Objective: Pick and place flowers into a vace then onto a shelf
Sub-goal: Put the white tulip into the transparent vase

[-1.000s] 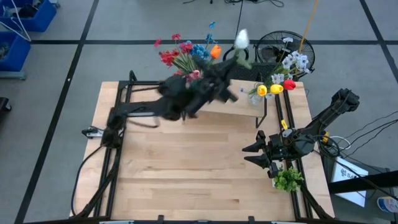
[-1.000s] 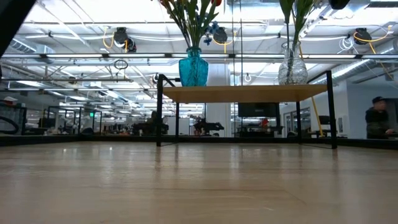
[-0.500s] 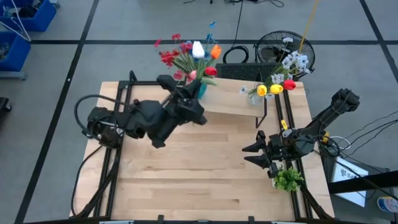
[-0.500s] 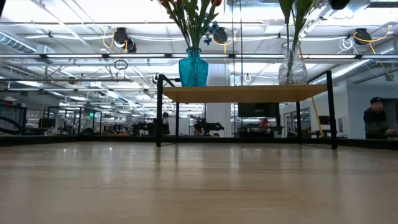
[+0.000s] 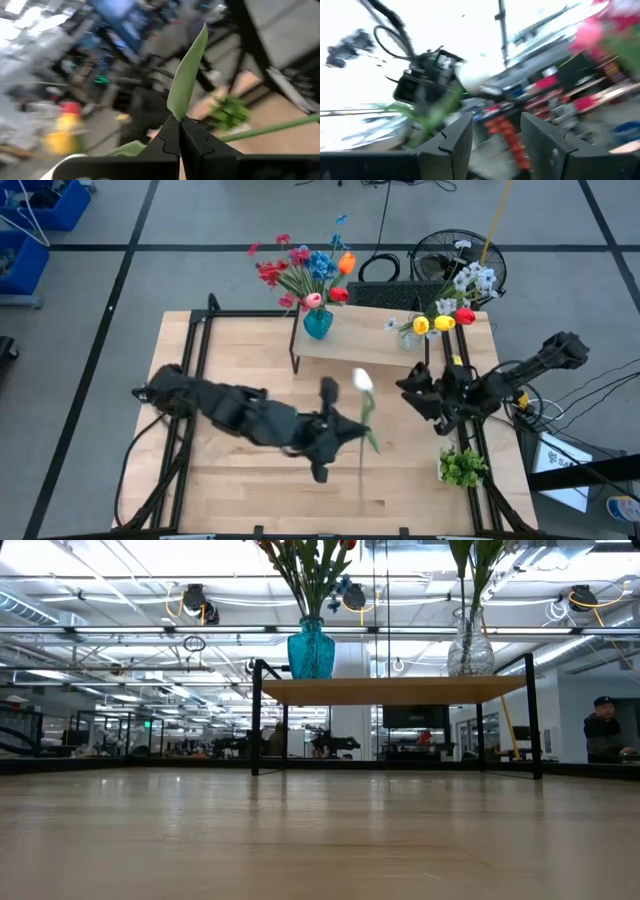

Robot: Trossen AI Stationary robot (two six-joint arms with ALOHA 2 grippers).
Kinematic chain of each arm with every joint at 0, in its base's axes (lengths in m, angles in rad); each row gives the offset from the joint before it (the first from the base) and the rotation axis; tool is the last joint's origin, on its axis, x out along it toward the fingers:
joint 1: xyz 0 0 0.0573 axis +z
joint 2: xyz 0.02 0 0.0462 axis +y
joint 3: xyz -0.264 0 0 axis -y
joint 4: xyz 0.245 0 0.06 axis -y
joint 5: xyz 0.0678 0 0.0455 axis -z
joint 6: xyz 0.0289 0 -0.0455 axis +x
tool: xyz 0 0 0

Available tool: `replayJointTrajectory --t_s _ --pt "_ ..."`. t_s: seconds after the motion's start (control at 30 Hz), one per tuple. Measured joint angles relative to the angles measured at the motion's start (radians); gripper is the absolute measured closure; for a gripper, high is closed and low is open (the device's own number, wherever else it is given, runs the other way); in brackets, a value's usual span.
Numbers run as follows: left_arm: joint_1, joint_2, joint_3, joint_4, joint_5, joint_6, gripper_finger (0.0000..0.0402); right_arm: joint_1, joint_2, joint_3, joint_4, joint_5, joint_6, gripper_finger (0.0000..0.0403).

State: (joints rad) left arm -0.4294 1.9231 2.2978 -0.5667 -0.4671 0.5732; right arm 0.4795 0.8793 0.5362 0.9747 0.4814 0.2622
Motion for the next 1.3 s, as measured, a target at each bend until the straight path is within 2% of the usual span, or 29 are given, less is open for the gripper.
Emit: replayJointTrajectory --t_s 0.07,0.3,0.37,0.53,0.77,0.87,1.17,1.3 --pt "0.022 0.015 -0.002 -0.036 0.09 -0.007 0.0401 -0.026 0.017 0.0 -0.007 -0.064 0.087 0.0243" --pt "0.108 0.066 0.001 -0.034 0.541 0.012 0.0401 -0.067 0.1 0.0 -0.052 -0.069 0.277 0.0243" --pt "0.109 0.095 -0.002 -0.044 0.579 -0.019 0.0401 -0.067 0.118 0.0 -0.046 -0.097 0.292 0.0243" --pt "0.067 0.105 -0.001 -0.074 0.46 -0.031 0.0401 -0.059 0.127 0.0 -0.02 -0.244 0.274 0.0243" --pt "-0.014 0.053 -0.001 -0.068 0.247 0.004 0.0401 -0.052 0.104 0.0 -0.021 -0.278 0.225 0.0243" --pt "-0.038 0.035 0.002 -0.066 0.192 0.023 0.0401 -0.052 0.097 0.0 -0.021 -0.281 0.218 0.0243" --pt "-0.016 0.052 0.0 -0.068 0.152 0.031 0.0401 -0.053 0.097 0.0 0.079 -0.372 0.174 0.0243" --pt "0.018 0.056 -0.002 -0.062 0.219 0.009 0.0401 -0.053 0.101 0.0 0.097 -0.379 0.167 0.0243"
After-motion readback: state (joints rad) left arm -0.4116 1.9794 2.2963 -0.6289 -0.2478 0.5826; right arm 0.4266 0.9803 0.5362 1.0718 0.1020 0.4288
